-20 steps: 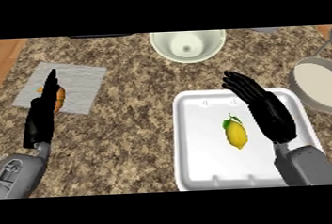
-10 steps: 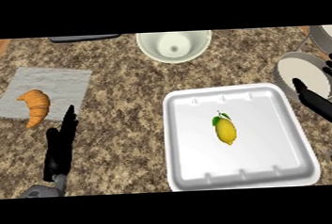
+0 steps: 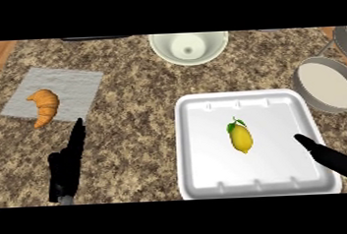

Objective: Pick the lemon from the tray and place it in the tiered basket

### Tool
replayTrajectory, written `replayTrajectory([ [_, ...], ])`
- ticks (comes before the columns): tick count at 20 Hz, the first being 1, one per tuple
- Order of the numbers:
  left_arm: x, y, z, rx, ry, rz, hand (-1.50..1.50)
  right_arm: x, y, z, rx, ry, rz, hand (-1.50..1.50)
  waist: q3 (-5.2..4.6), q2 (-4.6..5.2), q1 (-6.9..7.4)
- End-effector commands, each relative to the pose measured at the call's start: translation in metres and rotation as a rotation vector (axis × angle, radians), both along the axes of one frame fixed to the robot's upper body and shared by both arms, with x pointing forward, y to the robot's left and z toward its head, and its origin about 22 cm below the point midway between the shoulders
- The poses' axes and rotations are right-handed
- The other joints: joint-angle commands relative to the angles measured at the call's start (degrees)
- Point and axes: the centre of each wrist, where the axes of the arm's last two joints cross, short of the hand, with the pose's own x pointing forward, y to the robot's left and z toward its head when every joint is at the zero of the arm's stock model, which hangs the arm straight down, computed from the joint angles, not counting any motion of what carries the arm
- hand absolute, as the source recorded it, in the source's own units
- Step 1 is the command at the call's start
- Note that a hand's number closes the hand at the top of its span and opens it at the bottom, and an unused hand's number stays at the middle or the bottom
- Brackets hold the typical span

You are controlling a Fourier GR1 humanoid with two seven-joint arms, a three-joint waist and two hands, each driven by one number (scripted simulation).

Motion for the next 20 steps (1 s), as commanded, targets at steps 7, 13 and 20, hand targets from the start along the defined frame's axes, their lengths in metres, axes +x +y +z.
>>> replayTrajectory([
  [7,-0.009,-0.015,-0.012,-0.012,0.042,-0.052,0.00,-0.031,-0.001,0.030,-0.363,0.542,0.076,-1.50,-0.58,1.05,2.29],
  [13,-0.007,-0.008,-0.007,-0.020,0.044,-0.049,0.00,-0.032,0.029,0.063,-0.479,0.645,-0.050,-1.50,-0.38,0.82,3.35],
  [20,-0.001,-0.020,-0.009,-0.014,0.035,-0.078,0.00,-0.012,0.080,0.056,-0.556,0.732,-0.105,-1.50,-0.12,1.00,4.18],
])
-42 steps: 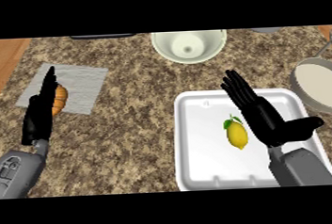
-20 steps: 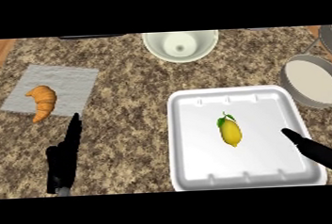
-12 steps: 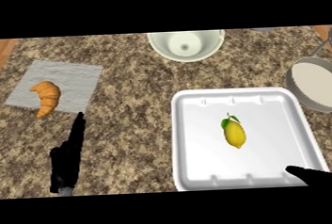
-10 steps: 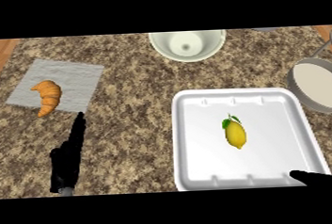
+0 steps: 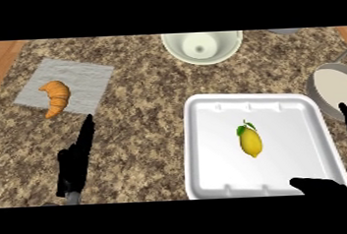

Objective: Pick the lemon from the tray and place it in the tiered basket

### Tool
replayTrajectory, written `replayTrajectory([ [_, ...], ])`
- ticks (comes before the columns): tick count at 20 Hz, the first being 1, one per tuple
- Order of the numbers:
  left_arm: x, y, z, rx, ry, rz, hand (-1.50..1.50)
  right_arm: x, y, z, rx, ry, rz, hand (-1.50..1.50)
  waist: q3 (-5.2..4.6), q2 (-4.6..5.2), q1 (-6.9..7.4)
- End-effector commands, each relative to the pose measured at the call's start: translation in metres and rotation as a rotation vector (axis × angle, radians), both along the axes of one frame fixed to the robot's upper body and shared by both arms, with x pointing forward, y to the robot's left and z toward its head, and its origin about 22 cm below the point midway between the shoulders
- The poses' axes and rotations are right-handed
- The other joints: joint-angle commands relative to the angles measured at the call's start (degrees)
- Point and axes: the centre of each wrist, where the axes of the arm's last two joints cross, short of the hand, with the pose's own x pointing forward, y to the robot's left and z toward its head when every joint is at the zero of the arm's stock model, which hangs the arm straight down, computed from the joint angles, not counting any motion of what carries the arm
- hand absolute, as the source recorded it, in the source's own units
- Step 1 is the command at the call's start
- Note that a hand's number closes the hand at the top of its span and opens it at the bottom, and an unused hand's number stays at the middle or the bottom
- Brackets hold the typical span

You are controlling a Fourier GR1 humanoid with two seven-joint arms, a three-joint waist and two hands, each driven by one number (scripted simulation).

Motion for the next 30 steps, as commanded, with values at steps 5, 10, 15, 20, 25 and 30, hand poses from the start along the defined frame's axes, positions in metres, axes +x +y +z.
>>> replayTrajectory([
  [5,-0.006,-0.010,-0.004,-0.018,0.044,0.011,0.00,0.023,0.044,-0.017,-0.154,0.191,-0.143,-1.50,-0.06,0.10,0.61],
  [10,-0.009,-0.004,-0.005,-0.010,0.055,0.005,0.00,0.032,0.064,-0.034,-0.169,0.301,-0.148,-1.50,0.03,0.01,-0.02],
  [15,-0.007,-0.011,-0.006,-0.021,0.055,0.011,0.00,0.053,0.096,-0.040,-0.143,0.316,-0.134,-1.50,0.11,0.00,-0.57],
  [20,0.001,0.006,-0.006,-0.010,0.057,0.032,0.00,0.072,0.114,-0.053,-0.137,0.347,-0.137,-1.50,0.14,0.06,-1.14],
  [25,-0.018,0.003,-0.015,-0.002,0.065,0.037,0.00,0.082,0.118,-0.064,-0.178,0.489,-0.167,-1.50,0.09,-0.04,-0.84],
  [30,-0.015,0.007,-0.011,0.001,0.062,0.035,0.00,0.089,0.114,-0.055,-0.164,0.533,-0.169,-1.50,0.12,-0.21,-1.70],
])
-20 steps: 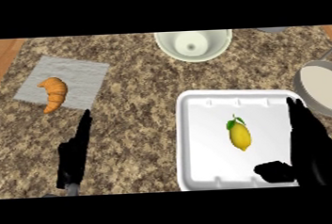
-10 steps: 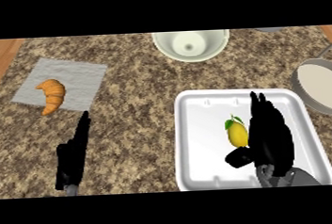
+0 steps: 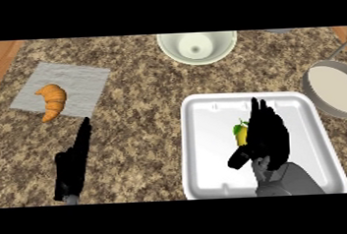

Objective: Pick the lemon from the tray and place it in the tiered basket

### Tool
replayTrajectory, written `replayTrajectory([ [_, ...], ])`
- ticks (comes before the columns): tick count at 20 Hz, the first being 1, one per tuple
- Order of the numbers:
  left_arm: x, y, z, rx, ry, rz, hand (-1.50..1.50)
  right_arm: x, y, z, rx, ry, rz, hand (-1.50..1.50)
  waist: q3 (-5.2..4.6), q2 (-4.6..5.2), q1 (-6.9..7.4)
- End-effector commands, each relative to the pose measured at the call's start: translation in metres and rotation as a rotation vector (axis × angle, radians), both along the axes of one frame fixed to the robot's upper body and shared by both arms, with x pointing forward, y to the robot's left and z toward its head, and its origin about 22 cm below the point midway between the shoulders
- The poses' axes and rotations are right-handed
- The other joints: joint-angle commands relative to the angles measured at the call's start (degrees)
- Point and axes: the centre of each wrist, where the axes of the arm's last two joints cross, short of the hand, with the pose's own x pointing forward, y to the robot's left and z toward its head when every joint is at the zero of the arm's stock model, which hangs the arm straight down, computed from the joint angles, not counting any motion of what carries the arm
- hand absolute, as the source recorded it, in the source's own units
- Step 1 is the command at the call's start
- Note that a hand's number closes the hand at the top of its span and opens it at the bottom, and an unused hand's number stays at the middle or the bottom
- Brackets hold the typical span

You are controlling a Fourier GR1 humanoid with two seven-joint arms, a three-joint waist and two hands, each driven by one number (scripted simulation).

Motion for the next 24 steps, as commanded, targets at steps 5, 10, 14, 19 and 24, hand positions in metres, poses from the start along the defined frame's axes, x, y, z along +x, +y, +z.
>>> replayTrajectory([
  [5,-0.005,0.004,-0.012,0.009,0.024,0.012,0.00,0.027,0.011,0.007,-0.071,0.175,-0.178,-1.50,-0.21,0.28,-0.19],
  [10,-0.017,0.003,-0.027,-0.011,0.054,0.012,0.00,0.032,0.007,-0.008,-0.077,0.205,-0.178,-1.50,-0.21,0.34,-0.28],
  [14,-0.004,-0.004,-0.017,0.008,0.045,0.019,0.00,0.033,-0.004,-0.004,-0.026,0.244,-0.191,-1.50,-0.17,0.20,-0.87],
  [19,-0.018,0.014,-0.015,-0.009,0.056,0.015,0.00,0.023,0.005,-0.013,-0.005,0.265,-0.207,-1.50,-0.17,0.08,-0.50],
  [24,0.001,0.015,-0.009,-0.008,0.047,0.017,0.00,0.036,0.005,-0.013,-0.002,0.254,-0.217,-1.50,-0.16,0.24,-0.43],
])
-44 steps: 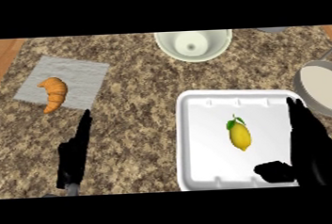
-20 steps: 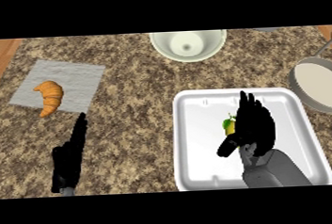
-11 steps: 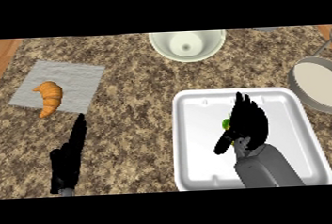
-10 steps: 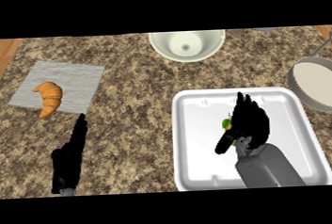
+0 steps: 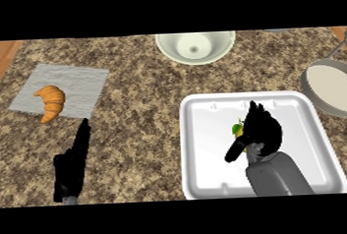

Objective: Pick the lemon from the tray and place it in the tiered basket

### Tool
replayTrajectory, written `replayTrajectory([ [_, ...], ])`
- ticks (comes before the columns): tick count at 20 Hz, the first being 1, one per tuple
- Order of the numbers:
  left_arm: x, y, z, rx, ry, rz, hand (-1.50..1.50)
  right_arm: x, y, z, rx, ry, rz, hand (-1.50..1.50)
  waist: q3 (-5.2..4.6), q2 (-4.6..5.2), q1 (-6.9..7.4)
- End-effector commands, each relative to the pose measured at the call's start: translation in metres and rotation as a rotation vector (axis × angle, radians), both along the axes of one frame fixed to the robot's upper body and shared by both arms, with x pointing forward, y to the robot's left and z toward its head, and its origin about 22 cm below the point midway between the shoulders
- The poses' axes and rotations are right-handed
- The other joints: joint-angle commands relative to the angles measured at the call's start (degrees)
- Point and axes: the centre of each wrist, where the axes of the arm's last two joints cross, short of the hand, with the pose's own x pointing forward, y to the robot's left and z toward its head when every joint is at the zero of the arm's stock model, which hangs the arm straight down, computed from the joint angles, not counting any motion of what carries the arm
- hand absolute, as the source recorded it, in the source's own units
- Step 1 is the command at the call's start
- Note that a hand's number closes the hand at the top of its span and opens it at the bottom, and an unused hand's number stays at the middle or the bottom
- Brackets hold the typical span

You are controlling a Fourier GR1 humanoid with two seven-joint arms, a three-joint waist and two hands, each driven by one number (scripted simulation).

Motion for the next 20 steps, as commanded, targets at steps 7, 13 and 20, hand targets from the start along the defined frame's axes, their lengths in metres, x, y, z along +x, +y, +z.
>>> replayTrajectory([
  [7,-0.002,0.007,-0.012,-0.015,0.061,0.014,0.00,-0.002,0.007,-0.015,-0.057,0.062,-0.057,1.50,-0.28,0.27,0.09],
  [13,-0.012,-0.008,-0.023,-0.008,0.046,-0.014,0.00,0.003,-0.007,-0.038,-0.176,0.022,0.058,1.50,-0.29,0.33,0.21],
  [20,-0.008,0.008,-0.007,0.000,0.047,0.032,0.00,-0.012,-0.047,-0.015,-0.163,-0.121,-0.161,1.50,-0.28,-0.09,-1.35],
])
